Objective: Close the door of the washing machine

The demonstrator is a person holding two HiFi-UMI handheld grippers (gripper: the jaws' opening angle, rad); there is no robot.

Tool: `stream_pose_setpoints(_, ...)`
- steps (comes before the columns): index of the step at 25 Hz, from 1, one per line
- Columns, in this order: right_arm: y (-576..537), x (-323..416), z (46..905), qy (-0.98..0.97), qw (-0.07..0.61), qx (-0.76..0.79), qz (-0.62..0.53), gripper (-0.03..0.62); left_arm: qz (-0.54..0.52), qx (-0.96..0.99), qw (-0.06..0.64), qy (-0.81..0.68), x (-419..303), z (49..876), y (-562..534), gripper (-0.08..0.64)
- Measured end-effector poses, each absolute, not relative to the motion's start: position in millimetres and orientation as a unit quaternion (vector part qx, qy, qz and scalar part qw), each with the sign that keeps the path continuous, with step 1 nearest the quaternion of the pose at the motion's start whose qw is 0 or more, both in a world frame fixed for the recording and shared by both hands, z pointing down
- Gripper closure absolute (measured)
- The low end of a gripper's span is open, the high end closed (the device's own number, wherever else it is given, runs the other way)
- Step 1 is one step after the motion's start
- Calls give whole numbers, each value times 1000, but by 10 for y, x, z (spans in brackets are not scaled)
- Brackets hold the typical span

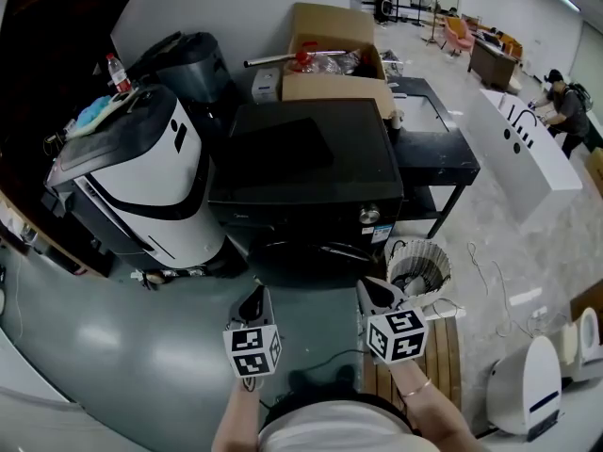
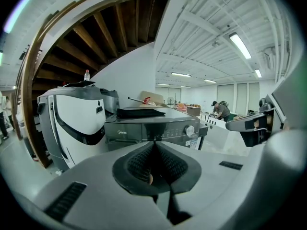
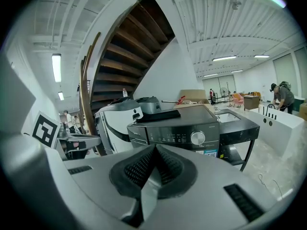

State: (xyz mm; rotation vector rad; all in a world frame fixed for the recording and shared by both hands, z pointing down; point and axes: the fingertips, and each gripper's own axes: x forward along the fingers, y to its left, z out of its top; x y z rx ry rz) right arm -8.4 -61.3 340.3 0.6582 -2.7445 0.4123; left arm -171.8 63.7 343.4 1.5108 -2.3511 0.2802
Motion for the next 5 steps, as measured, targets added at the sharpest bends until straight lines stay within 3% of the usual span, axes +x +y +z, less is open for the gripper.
stream_pose_setpoints(5,-646,-68,3411,-953,145,222,144,588,95,528,167,-827,-1684,3440,603,535)
